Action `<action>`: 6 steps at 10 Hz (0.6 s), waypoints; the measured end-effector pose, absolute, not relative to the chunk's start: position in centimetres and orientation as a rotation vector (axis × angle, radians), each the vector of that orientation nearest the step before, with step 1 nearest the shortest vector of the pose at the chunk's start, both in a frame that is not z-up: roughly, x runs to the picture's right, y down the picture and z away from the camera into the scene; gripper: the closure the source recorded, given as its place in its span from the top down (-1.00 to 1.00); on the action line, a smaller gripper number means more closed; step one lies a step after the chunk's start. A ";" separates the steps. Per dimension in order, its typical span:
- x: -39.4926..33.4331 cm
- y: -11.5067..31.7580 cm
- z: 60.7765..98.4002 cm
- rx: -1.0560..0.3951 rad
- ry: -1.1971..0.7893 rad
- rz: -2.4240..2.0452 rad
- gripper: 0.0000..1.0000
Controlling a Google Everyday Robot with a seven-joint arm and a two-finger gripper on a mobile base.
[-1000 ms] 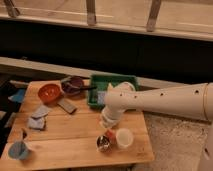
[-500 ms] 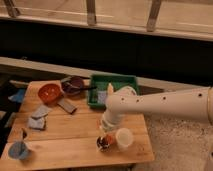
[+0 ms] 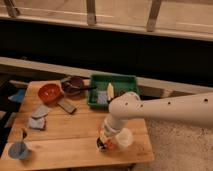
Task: Place pepper in metal cup
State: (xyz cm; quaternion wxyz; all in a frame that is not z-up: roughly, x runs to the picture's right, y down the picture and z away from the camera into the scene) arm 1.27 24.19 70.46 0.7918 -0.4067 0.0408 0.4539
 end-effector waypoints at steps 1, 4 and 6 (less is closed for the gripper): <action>1.2 24.5 70.3 -0.884 0.086 0.975 -1.00; 1.1 25.4 70.3 -0.915 0.082 0.973 -1.00; 1.0 25.7 70.3 -0.929 0.081 0.968 -0.85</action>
